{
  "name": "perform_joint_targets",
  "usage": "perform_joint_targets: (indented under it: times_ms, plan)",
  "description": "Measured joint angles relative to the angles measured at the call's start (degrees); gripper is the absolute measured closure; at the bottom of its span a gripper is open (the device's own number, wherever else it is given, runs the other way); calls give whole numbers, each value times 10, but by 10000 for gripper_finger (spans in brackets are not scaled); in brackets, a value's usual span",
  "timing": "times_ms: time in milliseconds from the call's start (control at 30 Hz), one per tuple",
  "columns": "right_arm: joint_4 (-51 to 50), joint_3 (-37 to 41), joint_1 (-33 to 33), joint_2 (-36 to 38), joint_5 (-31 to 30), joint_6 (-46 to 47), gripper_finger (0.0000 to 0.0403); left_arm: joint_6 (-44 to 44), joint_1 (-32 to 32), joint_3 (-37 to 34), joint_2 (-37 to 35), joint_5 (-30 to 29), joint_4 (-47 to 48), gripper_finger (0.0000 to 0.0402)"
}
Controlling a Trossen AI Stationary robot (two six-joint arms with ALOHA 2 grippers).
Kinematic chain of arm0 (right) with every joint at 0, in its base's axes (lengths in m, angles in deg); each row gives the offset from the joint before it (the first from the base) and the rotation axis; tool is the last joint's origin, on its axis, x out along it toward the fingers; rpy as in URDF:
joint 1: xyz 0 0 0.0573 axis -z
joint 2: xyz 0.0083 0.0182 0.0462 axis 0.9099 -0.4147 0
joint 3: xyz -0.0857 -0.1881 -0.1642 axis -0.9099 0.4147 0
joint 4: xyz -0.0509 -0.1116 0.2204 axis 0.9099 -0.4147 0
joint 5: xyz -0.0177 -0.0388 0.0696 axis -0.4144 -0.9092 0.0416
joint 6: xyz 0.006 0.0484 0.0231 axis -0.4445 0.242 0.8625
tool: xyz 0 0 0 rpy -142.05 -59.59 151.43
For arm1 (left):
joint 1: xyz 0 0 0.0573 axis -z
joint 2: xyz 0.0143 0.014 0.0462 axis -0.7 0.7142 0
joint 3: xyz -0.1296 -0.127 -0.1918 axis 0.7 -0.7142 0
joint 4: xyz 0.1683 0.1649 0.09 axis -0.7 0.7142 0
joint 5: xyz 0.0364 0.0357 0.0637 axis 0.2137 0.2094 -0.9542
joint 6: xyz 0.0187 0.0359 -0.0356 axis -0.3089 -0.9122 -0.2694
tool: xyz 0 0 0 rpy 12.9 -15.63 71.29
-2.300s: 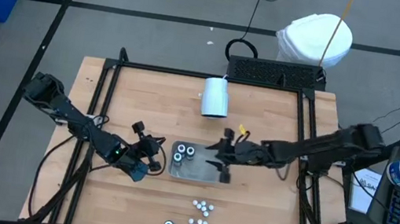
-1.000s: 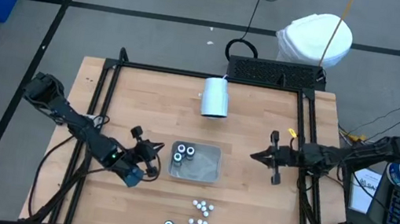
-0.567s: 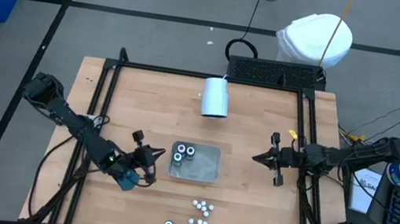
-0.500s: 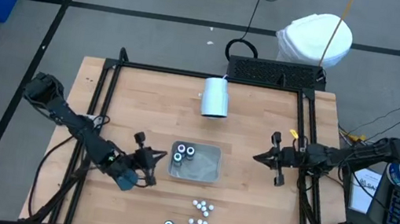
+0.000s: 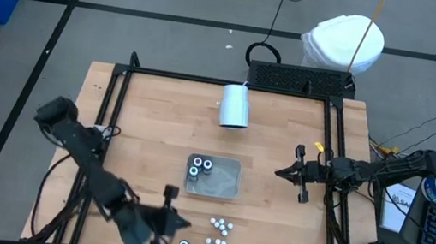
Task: Pick & Place food coloring
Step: Put the large blue food coloring bottle into the gray bin
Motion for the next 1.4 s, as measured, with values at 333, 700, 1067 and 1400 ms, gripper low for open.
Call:
perform_joint_targets:
  times_ms: [333, 700, 1067, 1400]
  plan:
    - [-2, 1, 0, 0, 0, 1, 403, 108, 35, 166, 118, 26, 118, 306]
    - [-11, 1, 0, 0, 0, 6, 403, 248, 38, 160, 118, 114, 187, 101]
    - [-11, 1, 0, -1, -2, 17, 403, 271, 34, 75, 117, 110, 120, 6]
    - [-11, 1, 0, -2, -2, 17, 403, 263, 8, 14, 117, 127, 36, 5]
